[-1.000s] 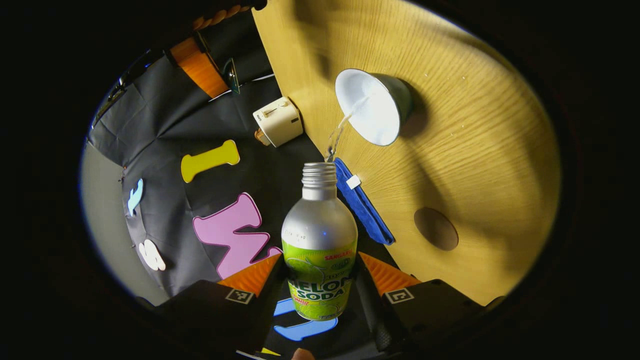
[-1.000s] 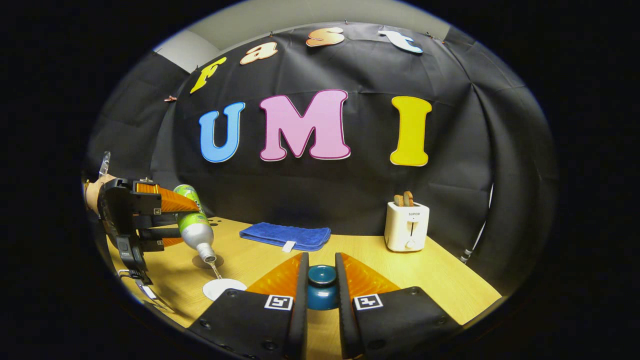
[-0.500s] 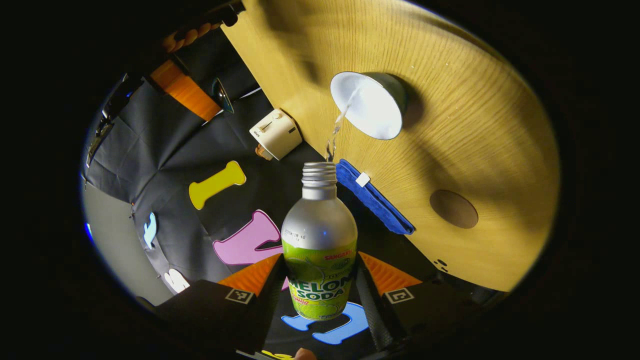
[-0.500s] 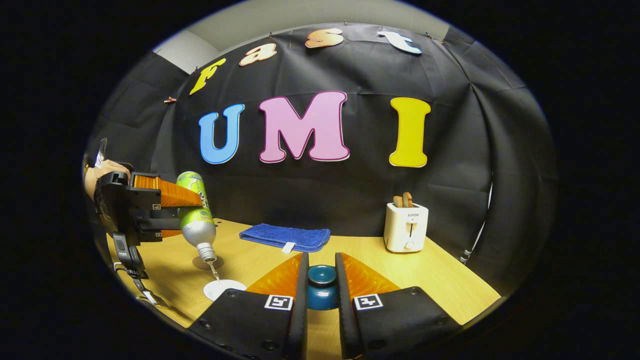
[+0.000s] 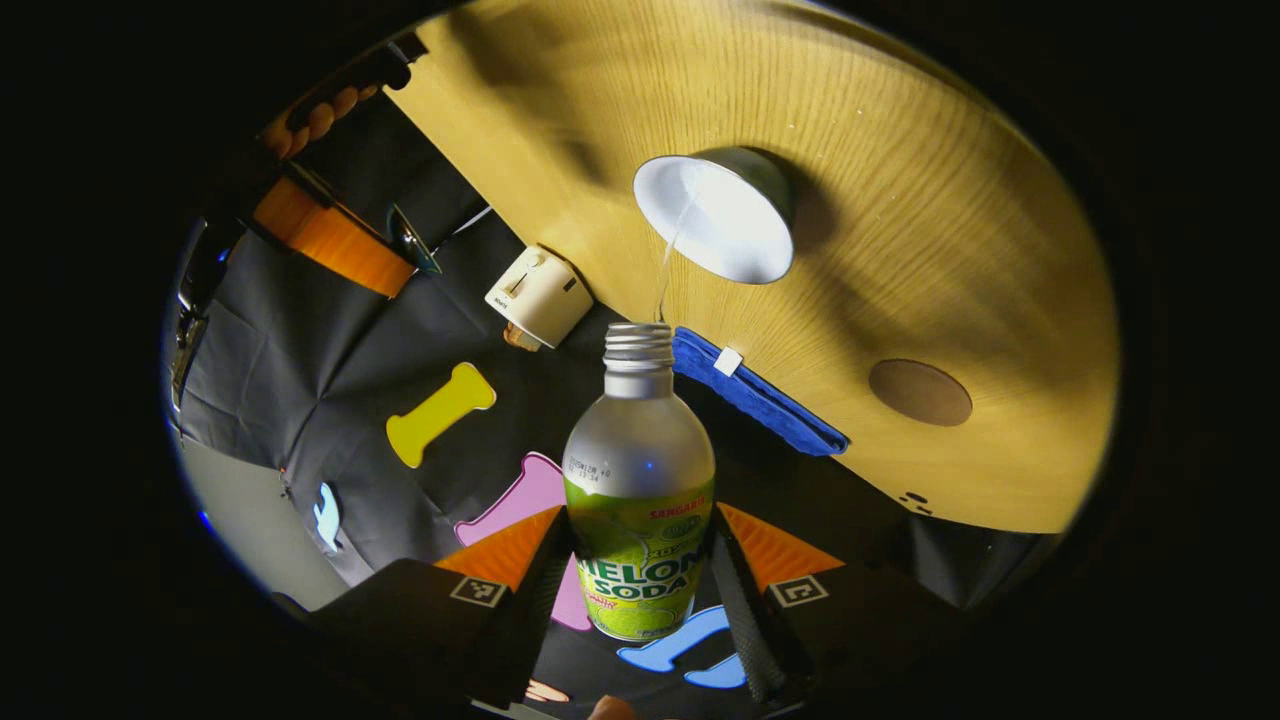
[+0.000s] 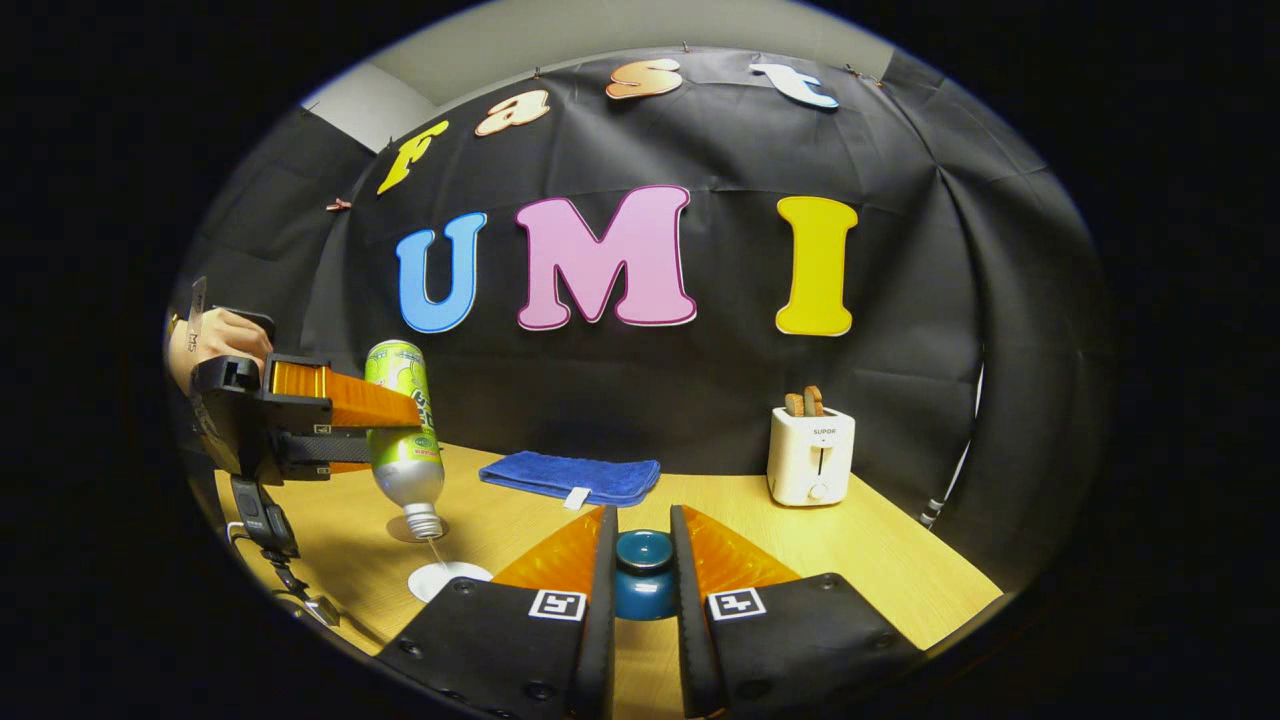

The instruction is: Open the teacup lid with one hand, grasp the water bottle and pour water into the teacup with the other hand; after pouring, place the water bottle on the coaster and then close the teacup lid.

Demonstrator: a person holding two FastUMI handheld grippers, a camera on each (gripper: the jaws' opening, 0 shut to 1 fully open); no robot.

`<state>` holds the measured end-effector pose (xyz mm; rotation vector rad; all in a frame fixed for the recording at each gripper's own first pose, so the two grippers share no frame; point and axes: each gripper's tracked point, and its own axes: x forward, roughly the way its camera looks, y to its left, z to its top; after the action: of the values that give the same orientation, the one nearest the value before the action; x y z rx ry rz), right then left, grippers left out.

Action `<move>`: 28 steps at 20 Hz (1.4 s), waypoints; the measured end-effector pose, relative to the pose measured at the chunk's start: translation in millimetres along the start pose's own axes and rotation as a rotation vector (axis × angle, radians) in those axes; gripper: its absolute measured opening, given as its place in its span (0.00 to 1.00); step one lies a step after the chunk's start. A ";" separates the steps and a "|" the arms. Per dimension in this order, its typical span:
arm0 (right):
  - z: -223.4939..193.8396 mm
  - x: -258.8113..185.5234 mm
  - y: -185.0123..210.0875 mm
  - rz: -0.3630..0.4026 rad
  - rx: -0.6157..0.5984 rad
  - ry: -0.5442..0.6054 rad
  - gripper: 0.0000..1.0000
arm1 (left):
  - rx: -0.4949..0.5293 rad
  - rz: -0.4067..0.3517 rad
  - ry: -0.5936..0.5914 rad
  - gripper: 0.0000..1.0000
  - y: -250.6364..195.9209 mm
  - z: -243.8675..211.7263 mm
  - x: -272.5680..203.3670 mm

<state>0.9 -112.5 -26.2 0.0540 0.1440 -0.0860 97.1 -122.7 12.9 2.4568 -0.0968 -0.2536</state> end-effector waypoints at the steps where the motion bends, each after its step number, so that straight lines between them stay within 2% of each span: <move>1: -0.1 0.4 -0.6 0.000 0.001 -0.001 0.30 | 0.012 0.000 -0.003 0.80 2.9 -0.1 0.0; 7: 1.0 0.7 -1.8 -0.004 -0.005 -0.002 0.30 | 0.011 0.006 -0.019 0.80 6.5 3.2 4.4; 10: 1.2 -0.1 -1.5 -0.004 -0.004 -0.004 0.30 | -0.025 0.019 -0.036 0.80 3.5 9.4 6.7; 13: 1.3 0.3 -0.3 -0.004 -0.004 -0.006 0.30 | -0.151 0.035 -0.044 0.79 -2.4 15.4 7.7; 15: 1.6 0.1 -2.2 -0.008 -0.004 -0.007 0.29 | -0.263 0.006 -0.023 0.80 -23.1 15.7 0.3; 18: 2.6 0.2 -4.8 -0.020 -0.011 -0.009 0.30 | -0.548 0.016 -0.006 0.80 -39.0 19.7 -0.2; 20: 4.4 -1.5 -6.8 -0.028 -0.017 -0.013 0.30 | -0.765 0.054 0.006 0.79 -41.1 19.8 -3.5; 24: 6.9 -2.3 -10.9 -0.043 -0.016 -0.023 0.29 | -1.283 0.097 0.017 0.79 -46.2 9.9 -3.3; 26: 7.1 -2.7 -13.8 -0.051 -0.014 -0.025 0.30 | -1.591 0.098 -0.017 0.79 -48.7 9.6 -0.2; 27: 7.9 -2.8 -13.2 -0.051 -0.009 -0.026 0.24 | -1.736 0.090 -0.043 0.79 -51.3 10.5 1.4; 28: 8.5 -2.7 -13.7 -0.053 -0.006 -0.027 0.24 | -1.872 0.093 -0.062 0.79 -51.7 8.7 4.3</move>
<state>-1.7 -126.4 -18.0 0.0426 0.1188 -0.1388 99.8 -88.1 -26.7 0.5825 0.0196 -0.2010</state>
